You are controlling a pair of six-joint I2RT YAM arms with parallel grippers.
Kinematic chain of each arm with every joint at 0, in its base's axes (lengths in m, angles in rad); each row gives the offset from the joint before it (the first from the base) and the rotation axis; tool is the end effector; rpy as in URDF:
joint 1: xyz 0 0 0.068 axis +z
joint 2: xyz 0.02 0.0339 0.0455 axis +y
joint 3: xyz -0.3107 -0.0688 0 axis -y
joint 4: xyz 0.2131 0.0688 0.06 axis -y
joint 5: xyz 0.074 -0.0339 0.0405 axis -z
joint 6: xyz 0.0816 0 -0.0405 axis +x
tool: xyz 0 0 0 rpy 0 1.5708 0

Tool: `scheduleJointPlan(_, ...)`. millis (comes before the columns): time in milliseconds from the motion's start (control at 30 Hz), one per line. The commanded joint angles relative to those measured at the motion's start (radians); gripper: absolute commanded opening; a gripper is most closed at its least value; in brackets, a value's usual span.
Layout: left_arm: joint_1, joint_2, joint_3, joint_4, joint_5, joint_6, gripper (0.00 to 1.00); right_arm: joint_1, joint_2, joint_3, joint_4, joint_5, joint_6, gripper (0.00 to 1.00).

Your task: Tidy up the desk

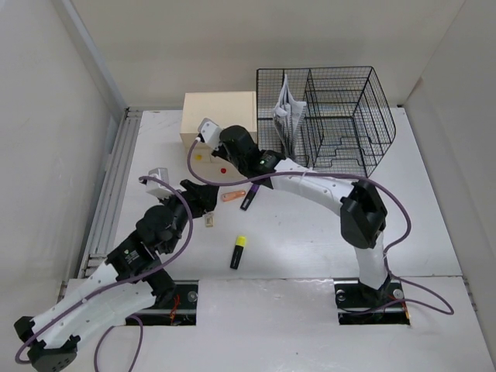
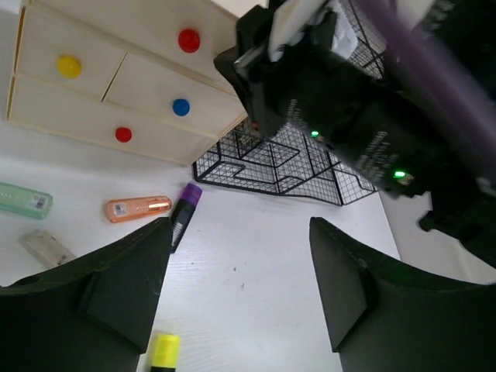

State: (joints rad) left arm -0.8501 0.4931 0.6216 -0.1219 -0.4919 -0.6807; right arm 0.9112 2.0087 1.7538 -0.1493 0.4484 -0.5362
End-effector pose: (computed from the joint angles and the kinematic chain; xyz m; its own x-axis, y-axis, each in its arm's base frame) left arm 0.0922 -0.0466 0.3483 -0.2173 -0.5932 -0.7752 0.2752 0.7247 -0.6317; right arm 0.3397 0.3803 0.3412 0.0318 -0.7102 -0.7033 -0.5253 0.5867 -0.6163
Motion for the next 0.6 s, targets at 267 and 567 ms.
scheduleJointPlan(267, 0.184, 0.159, -0.138, 0.399, -0.039, -0.238, 0.46, -0.109, -0.435, -0.172, -0.035, -0.365, 0.076, 0.29)
scheduleJointPlan(567, 0.647, 0.585, -0.099, 0.681, 0.58, -0.252, 0.24, -0.323, -0.611, -0.238, -0.076, -0.787, 0.229, 0.14)
